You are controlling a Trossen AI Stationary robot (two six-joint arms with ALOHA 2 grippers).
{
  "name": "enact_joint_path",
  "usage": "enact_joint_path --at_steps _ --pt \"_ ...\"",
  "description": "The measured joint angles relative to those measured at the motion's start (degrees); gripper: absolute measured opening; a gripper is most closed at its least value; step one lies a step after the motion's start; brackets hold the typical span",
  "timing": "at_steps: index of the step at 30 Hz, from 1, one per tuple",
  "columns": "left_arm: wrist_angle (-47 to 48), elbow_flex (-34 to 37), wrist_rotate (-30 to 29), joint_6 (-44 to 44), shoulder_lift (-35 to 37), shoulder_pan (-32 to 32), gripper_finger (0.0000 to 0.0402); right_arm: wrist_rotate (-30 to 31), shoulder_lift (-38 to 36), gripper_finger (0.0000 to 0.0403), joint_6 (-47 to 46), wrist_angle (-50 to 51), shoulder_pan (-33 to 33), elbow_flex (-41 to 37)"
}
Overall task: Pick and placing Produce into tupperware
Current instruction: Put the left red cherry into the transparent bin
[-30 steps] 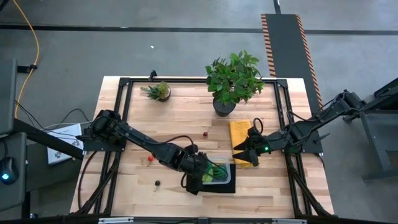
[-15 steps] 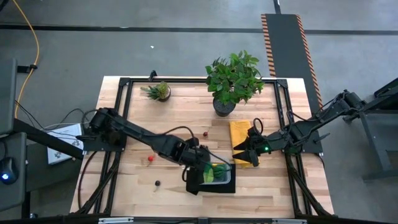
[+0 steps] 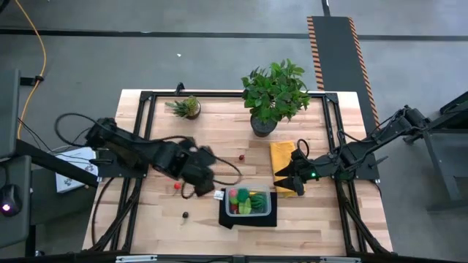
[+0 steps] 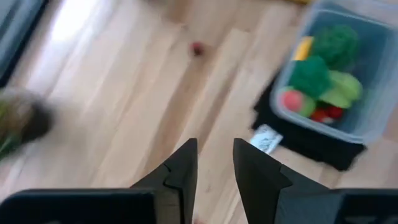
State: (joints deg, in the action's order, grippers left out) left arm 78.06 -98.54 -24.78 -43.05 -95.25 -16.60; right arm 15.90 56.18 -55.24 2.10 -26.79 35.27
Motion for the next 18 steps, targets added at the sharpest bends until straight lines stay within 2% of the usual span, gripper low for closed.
enact_joint_path --at_steps 6,10,13,18 --pt "11.4 4.7 -3.6 -19.2 6.8 -1.4 0.0090 0.0 0.0 0.0282 0.0 -0.2 0.0 0.0" --pt "11.8 11.4 -3.3 -31.0 11.7 -2.7 0.0090 0.0 0.0 0.0282 0.1 -1.0 0.0 0.0" --pt "11.8 17.7 1.6 -40.5 14.7 -3.1 0.0090 0.0 0.0 0.0282 0.1 -1.4 0.0 0.0" --pt "10.2 29.2 13.0 -51.1 17.8 -4.3 0.0090 0.0 0.0 0.0282 -0.2 -1.9 0.2 0.0"
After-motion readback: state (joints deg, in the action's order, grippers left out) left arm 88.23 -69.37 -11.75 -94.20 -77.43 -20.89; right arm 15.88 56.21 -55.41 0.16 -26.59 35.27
